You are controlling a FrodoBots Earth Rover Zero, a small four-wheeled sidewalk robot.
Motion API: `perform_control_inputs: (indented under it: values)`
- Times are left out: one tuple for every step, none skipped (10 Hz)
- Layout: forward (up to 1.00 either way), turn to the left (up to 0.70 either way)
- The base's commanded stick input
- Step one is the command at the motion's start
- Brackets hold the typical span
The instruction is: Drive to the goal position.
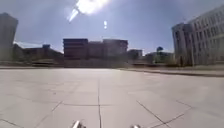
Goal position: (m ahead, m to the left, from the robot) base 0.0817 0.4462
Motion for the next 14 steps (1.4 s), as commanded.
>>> perform_control_inputs:
  values:
    - [0.85, -0.28]
    - [0.85, -0.28]
    - [0.85, -0.28]
    - [0.85, 0.06]
    - [0.85, 0.06]
    - [0.85, 0.06]
    - [0.85, 0.06]
    - [0.85, 0.06]
    - [0.85, 0.06]
    - [0.85, 0.06]
    - [0.85, 0.06]
    - [0.85, -0.05]
    - [0.85, -0.27]
    - [0.85, -0.28]
